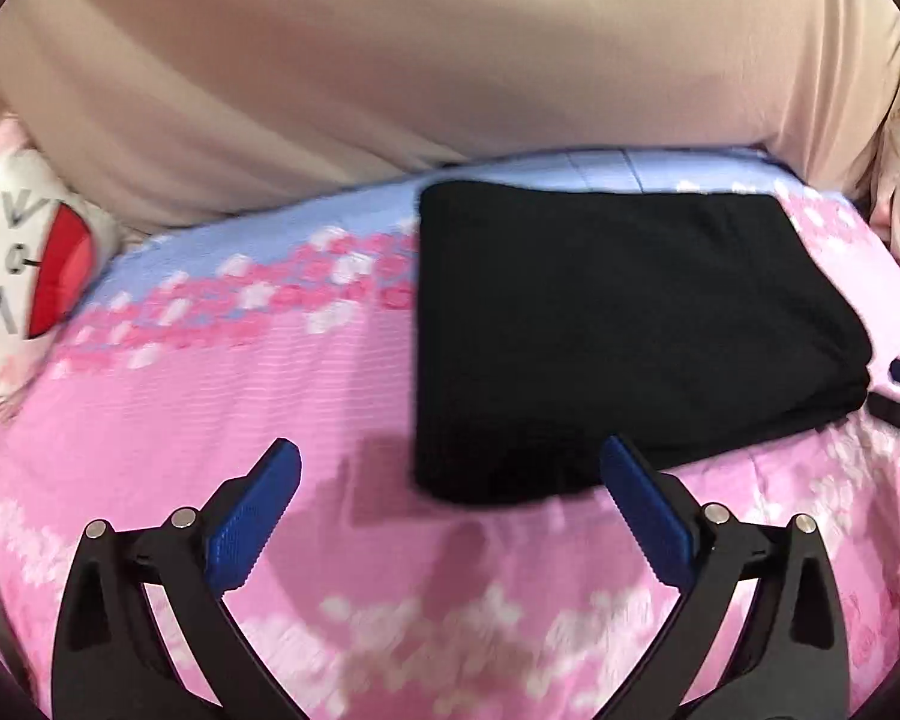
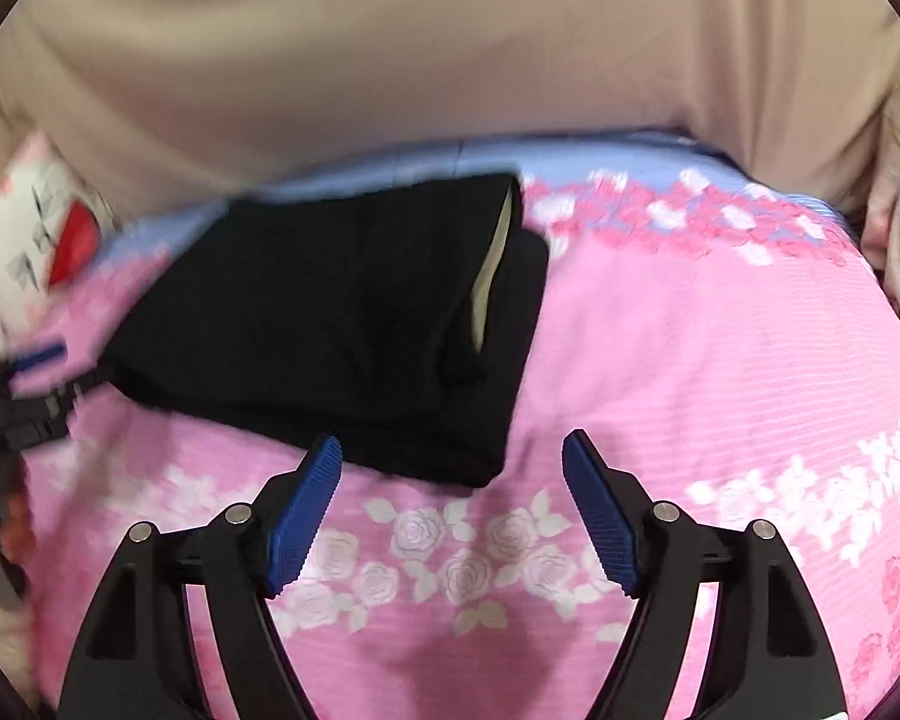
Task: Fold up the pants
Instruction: 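Lower the pants edges with both grippers, square the stack, and release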
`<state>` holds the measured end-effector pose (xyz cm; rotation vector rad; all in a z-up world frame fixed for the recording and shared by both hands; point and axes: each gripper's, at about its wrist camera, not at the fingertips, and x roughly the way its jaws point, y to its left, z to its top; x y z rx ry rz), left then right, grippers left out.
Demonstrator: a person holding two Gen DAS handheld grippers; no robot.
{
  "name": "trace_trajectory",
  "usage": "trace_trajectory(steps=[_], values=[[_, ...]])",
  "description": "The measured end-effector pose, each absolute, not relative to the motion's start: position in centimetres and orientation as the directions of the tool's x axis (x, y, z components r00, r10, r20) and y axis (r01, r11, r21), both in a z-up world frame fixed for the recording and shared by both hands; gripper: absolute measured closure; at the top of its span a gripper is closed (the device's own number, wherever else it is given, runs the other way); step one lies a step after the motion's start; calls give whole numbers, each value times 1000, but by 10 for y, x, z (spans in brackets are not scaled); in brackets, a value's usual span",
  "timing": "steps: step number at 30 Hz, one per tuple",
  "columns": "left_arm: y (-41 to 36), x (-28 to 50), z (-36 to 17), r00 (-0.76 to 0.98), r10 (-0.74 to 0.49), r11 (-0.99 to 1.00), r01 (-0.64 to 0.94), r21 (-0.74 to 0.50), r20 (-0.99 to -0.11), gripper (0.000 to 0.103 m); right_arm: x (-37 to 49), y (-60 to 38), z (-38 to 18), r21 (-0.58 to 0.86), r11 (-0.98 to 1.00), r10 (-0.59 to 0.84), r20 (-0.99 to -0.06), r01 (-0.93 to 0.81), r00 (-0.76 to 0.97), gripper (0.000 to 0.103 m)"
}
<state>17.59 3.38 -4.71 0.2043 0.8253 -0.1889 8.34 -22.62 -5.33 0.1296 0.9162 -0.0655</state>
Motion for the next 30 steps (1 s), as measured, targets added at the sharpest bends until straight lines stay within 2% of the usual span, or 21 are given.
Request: trace_trajectory(steps=[2, 3, 4, 5, 6, 9, 10, 13, 14, 16, 19, 30], values=[[30, 196, -67, 612, -107, 962, 263, 75, -784, 24, 99, -232, -66, 119, 987, 28, -797, 111, 604, 44], [29, 200, -72, 586, -142, 959, 281, 36, -798, 41, 102, -238, -67, 169, 980, 73, -790, 101, 608, 66], [30, 201, -74, 563, -187, 958, 287, -22, -805, 47, 108, -245, -65, 200, 974, 95, -782, 105, 616, 77], [30, 199, -72, 563, -191, 958, 285, -29, -804, 50, 113, -251, -59, 199, 975, 95, -776, 98, 623, 81], [28, 195, -67, 564, -202, 956, 292, -36, -801, 54, 118, -254, -54, 197, 975, 90, -768, 100, 634, 82], [27, 187, -58, 554, -241, 949, 305, -75, -797, 48, 130, -273, -52, 201, 969, 69, -776, 143, 627, 79], [26, 185, -57, 554, -231, 952, 297, -69, -800, 41, 130, -275, -57, 205, 966, 71, -795, 157, 603, 69], [22, 176, -54, 593, -153, 965, 260, 9, -791, 38, 106, -267, -52, 237, 955, 79, -786, 180, 613, 68], [20, 174, -51, 605, -134, 967, 253, 30, -785, 35, 97, -265, -43, 227, 956, 58, -768, 187, 637, 68], [19, 173, -47, 630, -108, 970, 236, 57, -769, 21, 81, -257, -19, 207, 961, 24, -718, 181, 695, 68], [19, 181, -46, 655, -39, 972, 200, 123, -754, 21, 85, -255, 6, 190, 969, 16, -684, 158, 729, 66], [27, 178, -42, 634, -44, 978, 186, 96, -772, 21, 104, -237, -1, 203, 972, 55, -688, 120, 724, 66]])
